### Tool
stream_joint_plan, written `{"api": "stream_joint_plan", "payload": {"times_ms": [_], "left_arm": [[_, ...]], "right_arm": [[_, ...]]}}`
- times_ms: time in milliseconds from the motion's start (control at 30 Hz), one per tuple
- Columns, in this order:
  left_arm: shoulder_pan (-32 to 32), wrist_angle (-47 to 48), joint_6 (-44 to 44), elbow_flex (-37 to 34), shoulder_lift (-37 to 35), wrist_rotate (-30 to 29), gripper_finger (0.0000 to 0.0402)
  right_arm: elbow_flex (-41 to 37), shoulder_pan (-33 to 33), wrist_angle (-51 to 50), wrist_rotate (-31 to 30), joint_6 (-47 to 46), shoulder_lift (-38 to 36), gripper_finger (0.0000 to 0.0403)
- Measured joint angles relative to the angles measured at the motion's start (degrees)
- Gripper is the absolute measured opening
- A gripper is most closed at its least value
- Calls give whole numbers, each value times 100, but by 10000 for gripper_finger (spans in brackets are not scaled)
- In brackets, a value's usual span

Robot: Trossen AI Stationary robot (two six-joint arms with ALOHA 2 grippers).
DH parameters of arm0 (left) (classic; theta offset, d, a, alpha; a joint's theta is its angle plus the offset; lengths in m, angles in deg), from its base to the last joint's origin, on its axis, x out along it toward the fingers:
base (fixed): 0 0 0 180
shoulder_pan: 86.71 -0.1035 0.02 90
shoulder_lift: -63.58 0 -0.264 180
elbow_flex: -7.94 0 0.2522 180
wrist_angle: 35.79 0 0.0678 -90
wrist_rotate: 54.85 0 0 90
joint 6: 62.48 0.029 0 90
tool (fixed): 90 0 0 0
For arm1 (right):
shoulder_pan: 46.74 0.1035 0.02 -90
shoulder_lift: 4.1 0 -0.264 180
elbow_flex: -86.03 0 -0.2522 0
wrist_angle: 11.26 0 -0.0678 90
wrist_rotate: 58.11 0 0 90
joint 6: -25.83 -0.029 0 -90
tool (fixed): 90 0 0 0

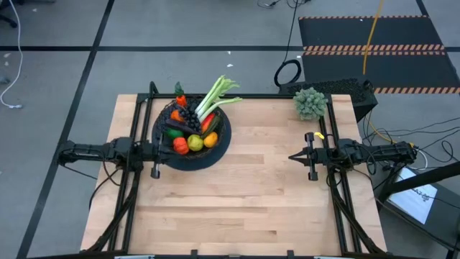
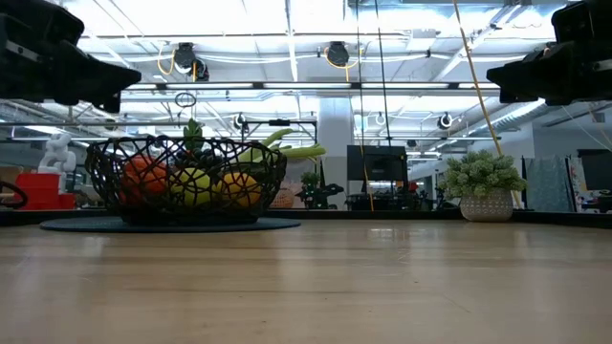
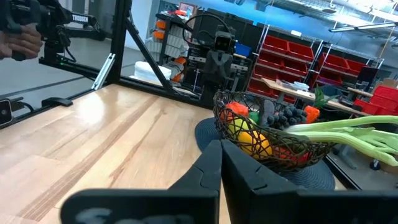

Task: Build produce basket
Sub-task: Return to Home Position

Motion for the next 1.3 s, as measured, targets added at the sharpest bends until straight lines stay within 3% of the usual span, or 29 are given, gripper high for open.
{"api": "stream_joint_plan", "payload": {"times_ms": [400,733,1000,1300], "left_arm": [[8,-8,318,3,-101,-37,18],[8,-8,259,3,-101,-37,3],[8,-8,260,3,-101,-39,30],[8,-8,260,1,-101,-39,31]], "right_arm": [[0,0,2,0,0,1,0],[0,0,2,0,0,0,0],[0,0,2,0,0,0,0],[0,2,2,0,0,-1,0]]}}
